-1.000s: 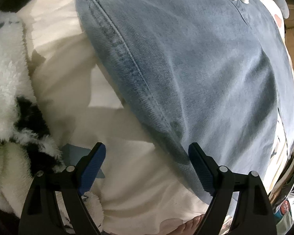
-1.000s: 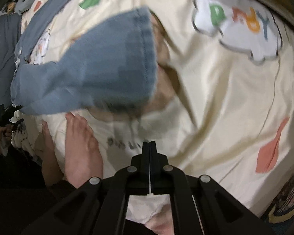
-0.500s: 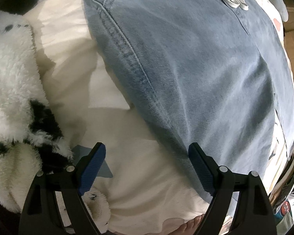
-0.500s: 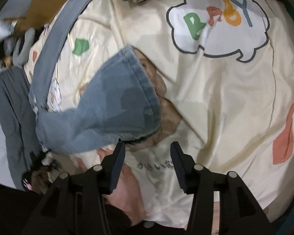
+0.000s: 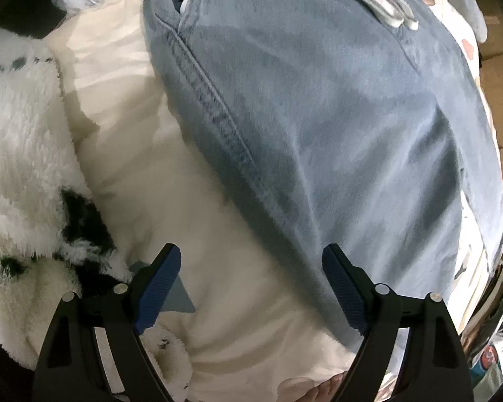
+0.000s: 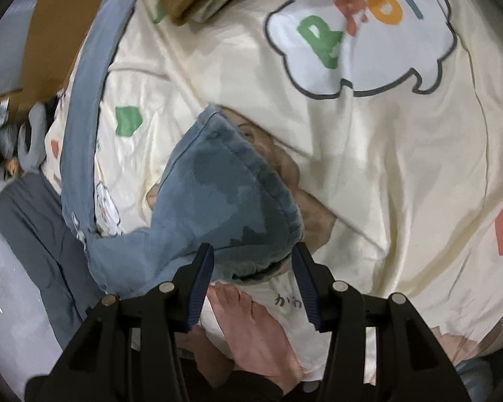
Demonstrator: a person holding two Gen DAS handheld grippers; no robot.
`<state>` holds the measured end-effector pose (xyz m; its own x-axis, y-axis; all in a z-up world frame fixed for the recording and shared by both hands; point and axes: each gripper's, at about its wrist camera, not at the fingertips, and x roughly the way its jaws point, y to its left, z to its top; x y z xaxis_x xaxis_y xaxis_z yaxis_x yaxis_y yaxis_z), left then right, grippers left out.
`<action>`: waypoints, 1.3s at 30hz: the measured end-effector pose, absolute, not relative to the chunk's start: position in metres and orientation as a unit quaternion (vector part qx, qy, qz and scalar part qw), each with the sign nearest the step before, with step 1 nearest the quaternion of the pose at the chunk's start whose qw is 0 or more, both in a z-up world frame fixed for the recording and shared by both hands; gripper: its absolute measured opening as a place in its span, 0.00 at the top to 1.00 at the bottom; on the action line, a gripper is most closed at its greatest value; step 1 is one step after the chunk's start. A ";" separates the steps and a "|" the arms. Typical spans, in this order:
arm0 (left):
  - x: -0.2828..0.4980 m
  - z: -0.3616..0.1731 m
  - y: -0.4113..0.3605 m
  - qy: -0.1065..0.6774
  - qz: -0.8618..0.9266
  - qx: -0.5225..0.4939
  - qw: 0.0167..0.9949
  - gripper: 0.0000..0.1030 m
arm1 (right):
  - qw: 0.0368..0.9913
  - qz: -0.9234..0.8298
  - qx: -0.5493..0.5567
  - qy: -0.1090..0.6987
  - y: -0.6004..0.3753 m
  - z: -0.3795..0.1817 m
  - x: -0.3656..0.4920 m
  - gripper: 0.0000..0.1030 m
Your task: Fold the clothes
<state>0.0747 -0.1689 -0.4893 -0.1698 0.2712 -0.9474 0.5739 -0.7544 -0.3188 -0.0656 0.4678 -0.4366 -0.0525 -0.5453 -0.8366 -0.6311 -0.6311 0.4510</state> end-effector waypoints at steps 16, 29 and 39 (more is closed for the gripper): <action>0.078 -0.510 -0.152 0.322 -0.678 0.651 0.112 0.17 | 0.060 0.532 -0.724 0.435 0.456 -0.462 -0.062 0.54; 0.097 -0.528 -0.144 0.354 -0.668 0.645 0.112 0.17 | 0.045 0.506 -0.717 0.477 0.447 -0.480 -0.033 0.89; 0.083 -0.533 -0.140 0.383 -0.661 0.633 0.126 0.42 | 0.007 0.532 -0.745 0.402 0.448 -0.445 -0.002 0.91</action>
<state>0.0835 -0.1401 -0.5328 -0.1676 0.3182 -0.9331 0.6521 -0.6741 -0.3470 -0.0019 0.4476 -0.4446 0.1108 -0.5928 -0.7977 -0.6070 -0.6759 0.4180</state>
